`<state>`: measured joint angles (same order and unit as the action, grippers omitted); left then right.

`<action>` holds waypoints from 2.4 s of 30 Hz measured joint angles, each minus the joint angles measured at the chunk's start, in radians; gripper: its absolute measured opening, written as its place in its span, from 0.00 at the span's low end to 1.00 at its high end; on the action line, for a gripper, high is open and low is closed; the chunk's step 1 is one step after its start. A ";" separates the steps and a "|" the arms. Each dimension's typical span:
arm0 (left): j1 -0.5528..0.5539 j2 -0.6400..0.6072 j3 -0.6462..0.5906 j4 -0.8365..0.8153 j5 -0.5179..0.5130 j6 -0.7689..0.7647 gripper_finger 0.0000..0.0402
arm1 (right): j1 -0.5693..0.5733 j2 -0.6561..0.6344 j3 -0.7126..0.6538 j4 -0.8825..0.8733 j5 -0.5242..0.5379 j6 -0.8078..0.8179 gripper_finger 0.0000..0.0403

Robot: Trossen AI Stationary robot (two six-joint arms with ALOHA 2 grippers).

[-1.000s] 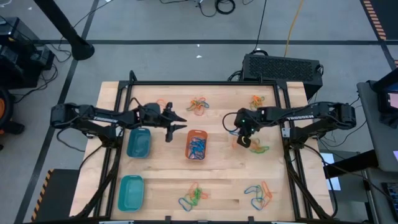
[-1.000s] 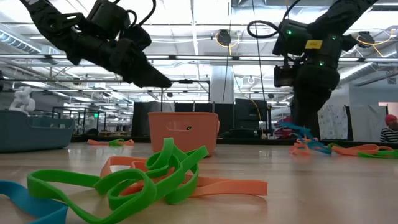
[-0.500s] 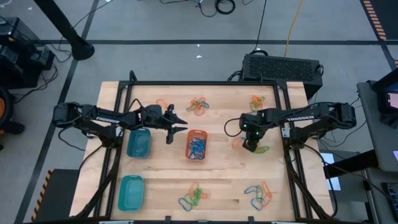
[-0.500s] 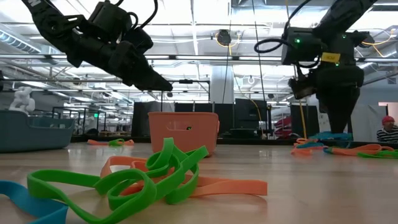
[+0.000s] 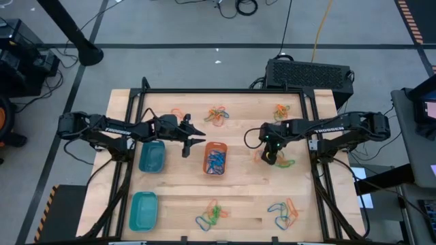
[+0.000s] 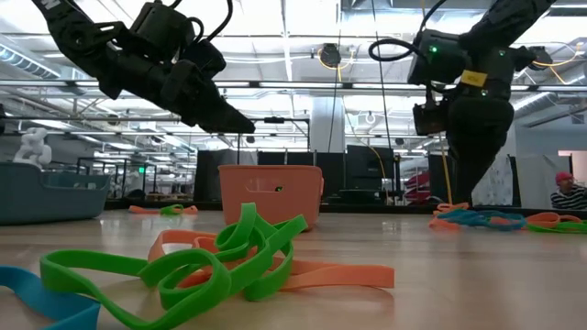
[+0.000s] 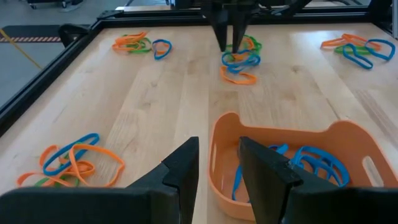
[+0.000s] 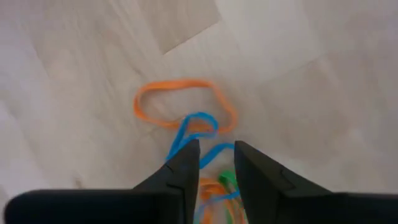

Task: Sort rubber bands into baskets
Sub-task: Put the blue rubber band into the orange bin

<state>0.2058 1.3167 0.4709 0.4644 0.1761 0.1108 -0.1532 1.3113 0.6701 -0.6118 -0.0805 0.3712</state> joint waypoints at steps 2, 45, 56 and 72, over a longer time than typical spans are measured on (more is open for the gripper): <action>0.000 0.000 0.000 0.000 0.000 0.000 0.30 | 0.001 0.000 0.000 -0.002 0.003 -0.011 0.27; 0.001 0.000 -0.001 -0.001 0.000 0.001 0.30 | 0.181 0.000 -0.092 0.164 0.025 0.189 0.30; 0.001 0.000 -0.001 -0.002 0.000 0.001 0.30 | 0.240 0.000 -0.092 0.189 0.095 0.219 0.30; 0.001 0.000 -0.001 -0.003 0.000 0.001 0.30 | 0.281 0.074 -0.093 0.193 0.186 0.248 0.30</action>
<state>0.2070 1.3167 0.4698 0.4612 0.1757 0.1120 0.1274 1.3858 0.5770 -0.4186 0.1059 0.6189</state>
